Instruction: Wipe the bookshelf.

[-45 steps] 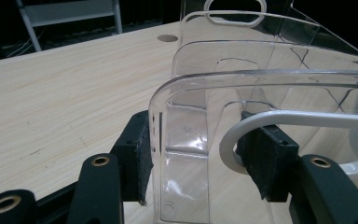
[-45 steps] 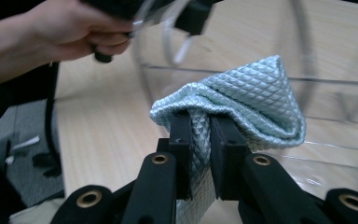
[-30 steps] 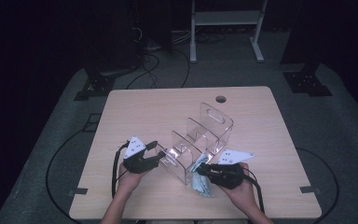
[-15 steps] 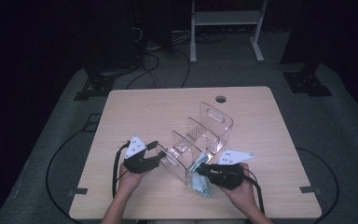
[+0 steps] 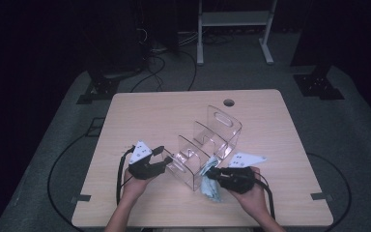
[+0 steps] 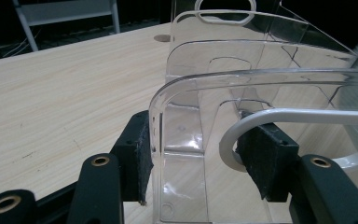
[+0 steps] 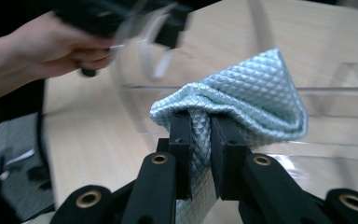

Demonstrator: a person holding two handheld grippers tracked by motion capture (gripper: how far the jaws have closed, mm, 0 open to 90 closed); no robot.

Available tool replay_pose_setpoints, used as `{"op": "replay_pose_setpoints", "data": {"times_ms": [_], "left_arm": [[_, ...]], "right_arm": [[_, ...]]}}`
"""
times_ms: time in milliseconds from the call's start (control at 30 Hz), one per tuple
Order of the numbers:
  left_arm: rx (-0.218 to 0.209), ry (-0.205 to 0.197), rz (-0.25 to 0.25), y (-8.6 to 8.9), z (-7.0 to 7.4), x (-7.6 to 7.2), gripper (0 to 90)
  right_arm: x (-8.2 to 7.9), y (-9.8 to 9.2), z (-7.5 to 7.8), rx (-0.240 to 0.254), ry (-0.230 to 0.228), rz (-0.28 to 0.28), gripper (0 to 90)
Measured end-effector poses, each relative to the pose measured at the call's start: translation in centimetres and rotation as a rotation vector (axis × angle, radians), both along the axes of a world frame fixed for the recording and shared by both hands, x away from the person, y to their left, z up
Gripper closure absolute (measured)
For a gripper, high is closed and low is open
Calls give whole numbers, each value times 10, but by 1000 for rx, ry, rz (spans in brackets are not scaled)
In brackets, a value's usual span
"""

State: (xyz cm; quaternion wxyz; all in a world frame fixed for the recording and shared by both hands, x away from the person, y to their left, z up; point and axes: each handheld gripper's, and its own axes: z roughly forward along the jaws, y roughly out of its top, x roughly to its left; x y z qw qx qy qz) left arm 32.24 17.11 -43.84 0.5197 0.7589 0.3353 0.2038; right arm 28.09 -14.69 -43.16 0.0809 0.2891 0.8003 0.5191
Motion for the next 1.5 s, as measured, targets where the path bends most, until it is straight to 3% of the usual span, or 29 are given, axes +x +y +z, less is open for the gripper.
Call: {"op": "replay_pose_setpoints", "data": {"times_ms": [100,167,300,400,467,533,633,700,867,967,1067,1233,1400,1500], "left_arm": [[2,1,-5,1,0,1,459],[4,0,-5,1,0,0,459],[-4,2,-3,0,0,-1,459],[2,4,-6,-1,1,0,459],[1,2,0,0,0,0,459],[-1,0,0,0,0,0,459],[2,1,1,0,0,0,459],[1,1,-3,1,0,0,459],[-2,-1,-3,1,0,0,459],[-3,1,2,-1,0,0,459],[1,0,7,-1,0,0,459],[2,2,13,0,0,0,459],[6,1,9,0,1,0,458],[10,3,20,-1,1,0,458]], "right_arm": [[-6,11,-1,-19,-9,51,795],[-3,8,0,-20,-10,51,796],[9,-12,0,-8,-11,-42,795],[11,-14,-1,-10,-11,-60,795],[5,-6,-1,-12,-11,-35,794],[-3,5,-2,16,17,25,795],[-15,23,-3,0,10,96,793],[-17,25,-2,-27,-17,107,795],[-1,4,0,2,-2,32,795],[5,-4,-1,-9,-12,-14,795],[0,4,-2,-18,-15,-2,795],[-11,21,-3,-18,-8,77,796],[-1,2,6,7,-28,8,797],[-2,4,8,13,-26,12,797]]}}
